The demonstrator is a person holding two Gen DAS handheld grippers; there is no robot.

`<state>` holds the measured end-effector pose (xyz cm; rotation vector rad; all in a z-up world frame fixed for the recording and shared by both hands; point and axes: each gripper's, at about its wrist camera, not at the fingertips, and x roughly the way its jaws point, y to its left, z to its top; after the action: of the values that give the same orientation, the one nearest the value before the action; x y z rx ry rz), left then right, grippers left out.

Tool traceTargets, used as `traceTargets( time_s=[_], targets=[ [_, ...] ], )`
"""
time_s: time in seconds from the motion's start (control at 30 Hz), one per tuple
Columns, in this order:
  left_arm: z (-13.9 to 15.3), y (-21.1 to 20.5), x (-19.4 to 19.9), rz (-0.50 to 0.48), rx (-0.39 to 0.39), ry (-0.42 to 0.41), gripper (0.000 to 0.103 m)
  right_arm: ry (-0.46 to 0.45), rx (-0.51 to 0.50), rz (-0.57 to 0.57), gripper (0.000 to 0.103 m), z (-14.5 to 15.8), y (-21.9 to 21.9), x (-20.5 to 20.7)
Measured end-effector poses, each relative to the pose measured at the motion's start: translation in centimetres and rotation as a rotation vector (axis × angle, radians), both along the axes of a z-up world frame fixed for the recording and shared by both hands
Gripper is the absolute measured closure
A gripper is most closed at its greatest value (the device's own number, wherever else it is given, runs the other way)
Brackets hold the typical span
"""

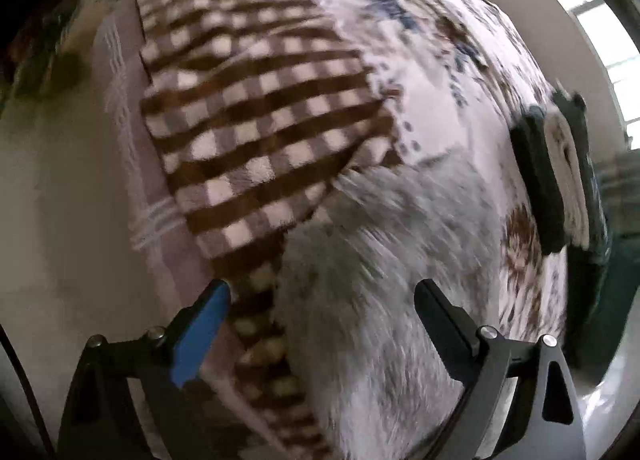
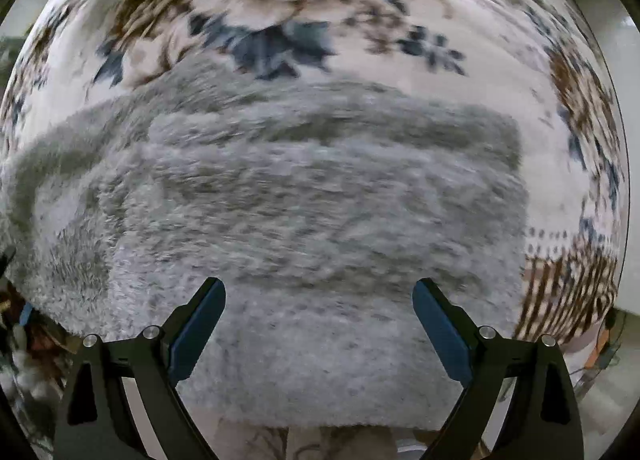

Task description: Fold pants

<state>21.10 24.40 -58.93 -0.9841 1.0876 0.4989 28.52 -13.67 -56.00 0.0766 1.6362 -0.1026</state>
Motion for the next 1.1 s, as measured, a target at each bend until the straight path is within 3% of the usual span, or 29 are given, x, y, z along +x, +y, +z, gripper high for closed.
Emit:
traceTargets(
  time_s=[0.03,0.1,0.13,0.23,0.5,0.67,0.83,1.1],
  targets=[
    [-0.6,0.2,0.3,0.001,-0.012,-0.01,0.011,0.009,-0.005,0.011,0.006,-0.4,0.7,0.2],
    [-2.3,0.6,1.0,0.013,-0.056,-0.054,0.038,0.022,-0.013,0.027,0.006,-1.1,1.8,0.6],
    [-2.8,0.7,1.3,0.017,-0.1,-0.087,0.064,0.032,-0.017,0.033,0.006,-1.4,2.3,0.7],
    [-1.8,0.7,1.3,-0.007,-0.078,-0.137,0.077,0.054,-0.009,0.021,0.006,-2.2,3.2,0.9],
    [4.8,-2.4,1.1,-0.106,0.076,-0.192,0.081,0.031,-0.089,0.034,0.006,-2.3,3.2,1.4],
    [8.7,-5.2,1.6,-0.181,0.209,-0.176,0.083,-0.024,-0.139,0.081,0.006,-1.2,2.6,1.3],
    [10.9,-8.7,1.7,-0.245,0.262,-0.185,0.083,-0.059,-0.124,0.074,0.006,-0.2,0.6,0.4],
    [15.5,-16.5,2.7,-0.419,0.343,-0.277,0.084,-0.077,-0.121,0.021,0.006,0.6,-5.7,-0.6]
  ],
)
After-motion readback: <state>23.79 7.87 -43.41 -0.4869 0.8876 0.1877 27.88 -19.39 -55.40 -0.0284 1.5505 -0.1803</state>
